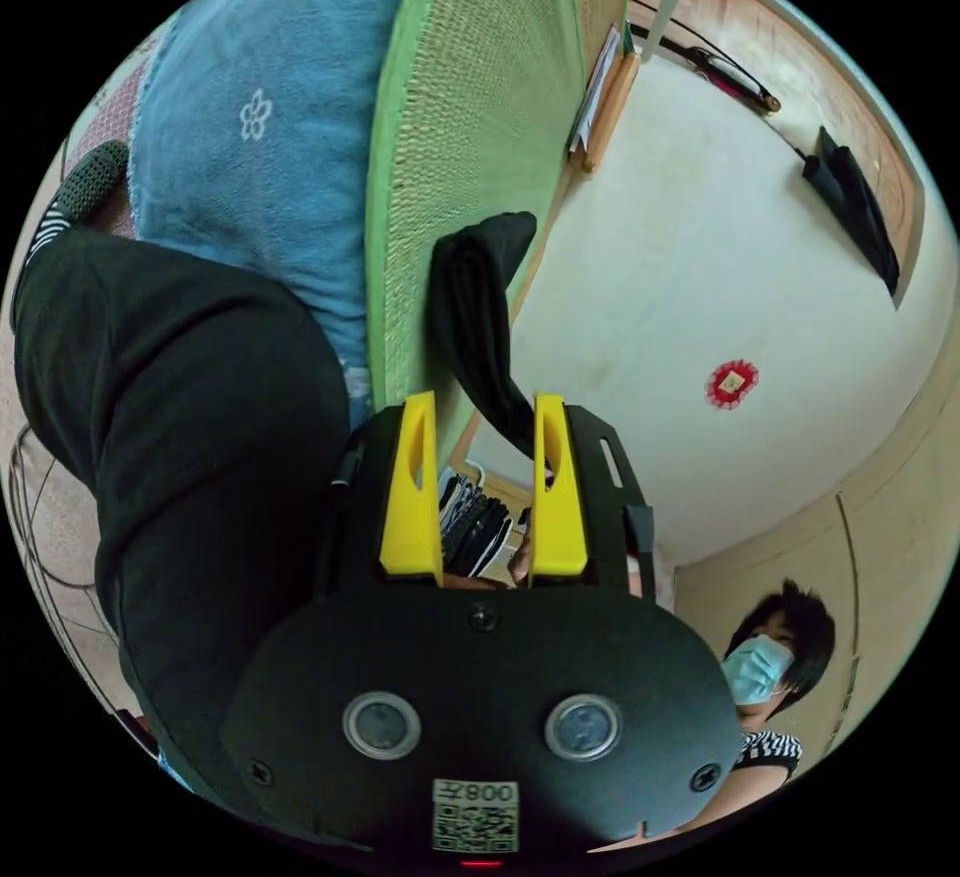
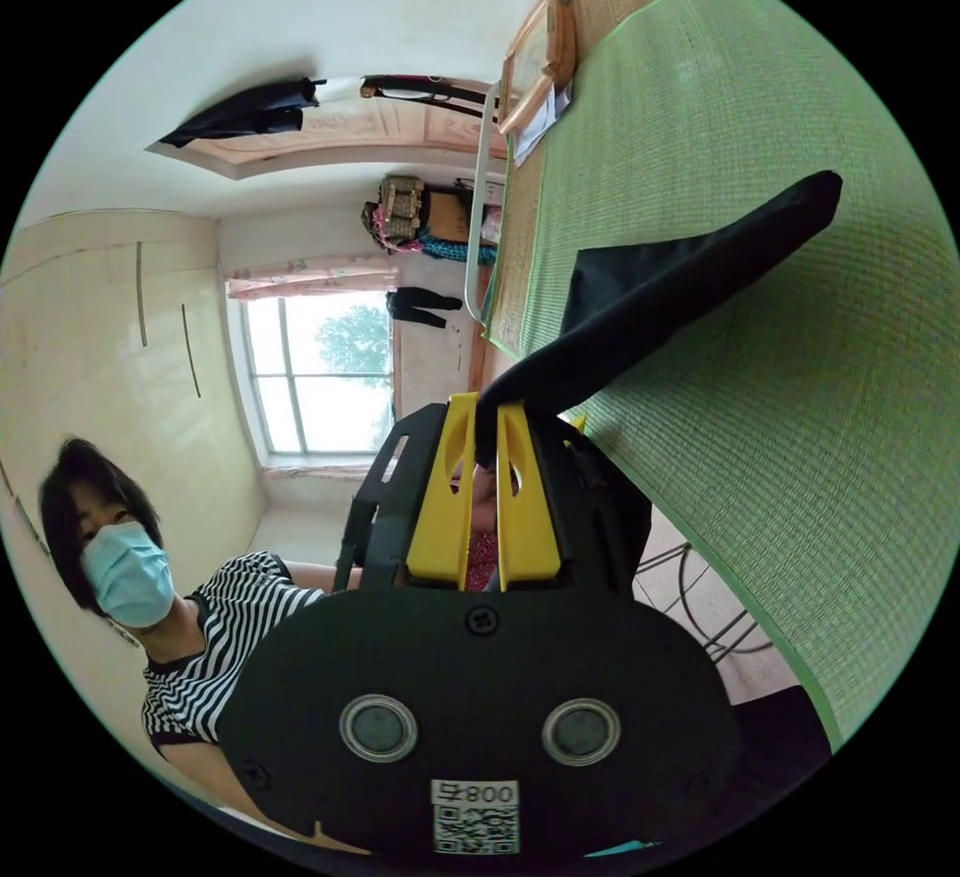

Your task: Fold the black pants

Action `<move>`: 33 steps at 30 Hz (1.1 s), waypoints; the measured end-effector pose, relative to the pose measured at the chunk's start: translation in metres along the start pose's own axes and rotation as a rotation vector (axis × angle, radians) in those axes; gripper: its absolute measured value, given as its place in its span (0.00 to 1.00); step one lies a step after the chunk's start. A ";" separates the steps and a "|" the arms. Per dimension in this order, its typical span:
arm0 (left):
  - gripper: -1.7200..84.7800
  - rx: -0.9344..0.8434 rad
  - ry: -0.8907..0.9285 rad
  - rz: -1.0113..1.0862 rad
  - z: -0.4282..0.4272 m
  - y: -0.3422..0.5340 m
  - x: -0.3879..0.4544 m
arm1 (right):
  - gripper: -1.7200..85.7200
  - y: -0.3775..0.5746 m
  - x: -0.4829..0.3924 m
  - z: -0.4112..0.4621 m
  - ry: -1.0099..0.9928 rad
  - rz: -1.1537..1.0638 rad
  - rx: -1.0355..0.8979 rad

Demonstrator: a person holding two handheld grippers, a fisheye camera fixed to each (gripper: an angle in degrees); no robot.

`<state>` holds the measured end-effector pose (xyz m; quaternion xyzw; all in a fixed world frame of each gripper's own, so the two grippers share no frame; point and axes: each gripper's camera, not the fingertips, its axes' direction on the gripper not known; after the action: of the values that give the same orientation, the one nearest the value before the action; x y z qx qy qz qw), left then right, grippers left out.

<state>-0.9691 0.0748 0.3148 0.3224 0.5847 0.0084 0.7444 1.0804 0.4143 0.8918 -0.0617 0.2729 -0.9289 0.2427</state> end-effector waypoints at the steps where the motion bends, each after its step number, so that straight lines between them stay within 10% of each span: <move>1: 0.18 0.016 0.013 0.005 0.002 -0.005 -0.001 | 0.04 -0.003 -0.007 0.004 -0.002 -0.002 -0.001; 33: 0.08 -0.179 -0.242 0.278 0.318 0.024 -0.001 | 0.04 0.059 -0.191 -0.039 -0.224 0.088 0.237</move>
<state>-0.6824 -0.0564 0.3617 0.3313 0.4378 0.1242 0.8266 1.2625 0.4825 0.8310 -0.1237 0.1352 -0.9304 0.3174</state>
